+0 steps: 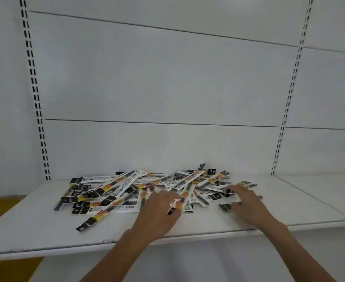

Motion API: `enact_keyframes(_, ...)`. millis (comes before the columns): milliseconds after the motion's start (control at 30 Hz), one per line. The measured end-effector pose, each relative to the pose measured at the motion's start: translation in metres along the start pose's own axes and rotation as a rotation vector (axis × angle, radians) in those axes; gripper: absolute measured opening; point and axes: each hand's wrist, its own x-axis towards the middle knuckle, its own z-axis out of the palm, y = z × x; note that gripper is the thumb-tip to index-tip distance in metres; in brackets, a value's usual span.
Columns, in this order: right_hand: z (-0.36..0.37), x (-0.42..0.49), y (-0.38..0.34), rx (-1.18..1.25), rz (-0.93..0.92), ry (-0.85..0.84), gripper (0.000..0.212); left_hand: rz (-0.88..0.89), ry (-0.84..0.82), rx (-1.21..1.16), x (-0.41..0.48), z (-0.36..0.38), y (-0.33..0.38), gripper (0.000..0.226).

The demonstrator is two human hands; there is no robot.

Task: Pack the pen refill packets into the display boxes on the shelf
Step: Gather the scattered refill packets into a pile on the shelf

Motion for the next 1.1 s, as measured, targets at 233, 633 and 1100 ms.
enact_keyframes(233, 0.018, 0.004, -0.017, -0.181, -0.019, -0.094, 0.033, 0.137, -0.176, 0.242, -0.004, -0.006, -0.027, 0.032)
enact_keyframes(633, 0.051, 0.006, -0.084, 0.081, -0.362, -0.15, 0.071, 0.053, 0.06, 0.231, -0.022, -0.045, -0.085, 0.032)
enact_keyframes(1100, 0.076, 0.02, -0.127, -0.171, -0.645, -0.163, 0.086, -0.262, -0.246, 0.387, 0.005, -0.086, -0.154, 0.091)
